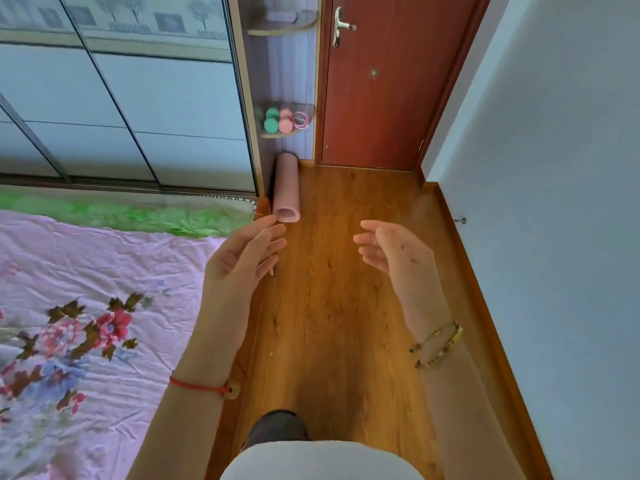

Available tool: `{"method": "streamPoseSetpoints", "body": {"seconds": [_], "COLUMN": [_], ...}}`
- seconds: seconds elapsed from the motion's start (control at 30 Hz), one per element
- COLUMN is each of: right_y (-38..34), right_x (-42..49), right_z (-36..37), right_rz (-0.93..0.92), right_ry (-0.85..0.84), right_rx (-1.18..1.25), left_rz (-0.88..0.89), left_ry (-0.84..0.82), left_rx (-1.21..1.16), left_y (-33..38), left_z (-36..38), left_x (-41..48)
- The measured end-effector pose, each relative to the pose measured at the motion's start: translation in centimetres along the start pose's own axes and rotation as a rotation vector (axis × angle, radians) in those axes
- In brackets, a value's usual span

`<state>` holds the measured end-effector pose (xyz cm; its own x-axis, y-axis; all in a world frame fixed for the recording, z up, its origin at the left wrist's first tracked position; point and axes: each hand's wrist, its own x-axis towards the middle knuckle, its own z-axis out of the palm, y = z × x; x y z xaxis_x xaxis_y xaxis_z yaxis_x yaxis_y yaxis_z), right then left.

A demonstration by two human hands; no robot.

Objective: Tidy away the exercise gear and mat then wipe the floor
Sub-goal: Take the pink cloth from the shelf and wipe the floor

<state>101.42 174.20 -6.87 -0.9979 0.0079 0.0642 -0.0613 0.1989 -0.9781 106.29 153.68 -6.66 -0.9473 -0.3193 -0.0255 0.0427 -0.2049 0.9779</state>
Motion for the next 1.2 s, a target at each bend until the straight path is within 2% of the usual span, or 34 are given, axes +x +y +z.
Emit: {"method": "streamPoseSetpoints", "body": {"seconds": [0.27,0.6,0.83,1.0,1.2], "right_y": [1.7,0.5,1.9,3.2,2.8], "right_x": [16.0,39.4,51.5,61.2,75.2], "right_z": [3.3,8.8,10.2,11.1,11.8], "right_rz": [-0.015,-0.066,-0.008,0.018,0.005], "right_ry": [-0.04,0.0,0.052,0.052,-0.045], "right_rx": [0.035,0.051,0.065,0.074,0.102], "left_rz": [0.009,0.022,-0.025,-0.027,-0.004], "left_ry": [0.038,-0.025,-0.065,-0.035,0.07], "left_rx": [0.011,-0.036,0.016,0.033,0.003], "left_y": [-1.3,-0.1,-0.5,-1.5,-1.2], "left_z": [2.2,5.2,8.1,10.6,14.5], "left_x": [15.7,40.0,53.6,62.7,74.4]}}
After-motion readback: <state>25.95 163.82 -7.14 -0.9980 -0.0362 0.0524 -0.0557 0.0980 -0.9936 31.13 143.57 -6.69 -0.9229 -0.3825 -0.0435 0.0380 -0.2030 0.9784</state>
